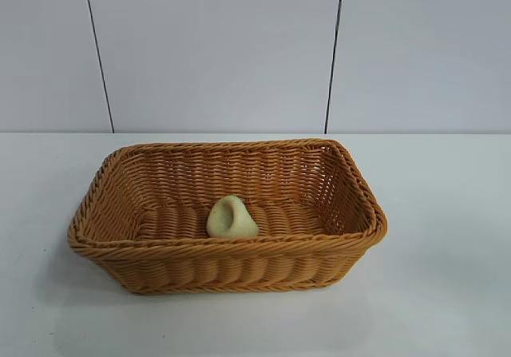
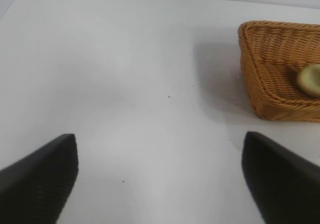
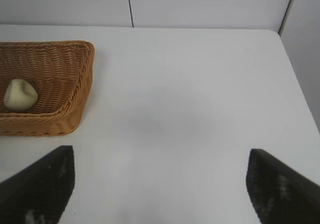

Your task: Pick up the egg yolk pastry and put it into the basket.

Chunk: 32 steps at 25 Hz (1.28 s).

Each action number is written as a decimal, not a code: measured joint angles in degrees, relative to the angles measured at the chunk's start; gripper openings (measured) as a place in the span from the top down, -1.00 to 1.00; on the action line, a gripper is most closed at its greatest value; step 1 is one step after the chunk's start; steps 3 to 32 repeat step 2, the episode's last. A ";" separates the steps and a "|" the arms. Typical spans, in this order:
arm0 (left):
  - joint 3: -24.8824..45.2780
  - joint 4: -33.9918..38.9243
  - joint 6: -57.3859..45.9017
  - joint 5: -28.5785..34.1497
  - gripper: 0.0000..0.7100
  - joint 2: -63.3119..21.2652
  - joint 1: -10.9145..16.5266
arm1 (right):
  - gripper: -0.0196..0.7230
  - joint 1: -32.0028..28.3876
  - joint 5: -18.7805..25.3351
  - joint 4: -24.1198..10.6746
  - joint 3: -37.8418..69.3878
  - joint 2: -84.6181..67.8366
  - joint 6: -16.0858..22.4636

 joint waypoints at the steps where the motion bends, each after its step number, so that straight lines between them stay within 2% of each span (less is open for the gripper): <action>1: 0.00 0.00 0.00 0.00 -0.81 0.00 0.00 | -0.86 0.00 0.00 0.02 0.00 0.00 0.00; 32: 0.00 0.00 0.00 0.00 -0.81 0.00 0.00 | -0.86 0.00 0.00 0.07 0.00 0.00 0.00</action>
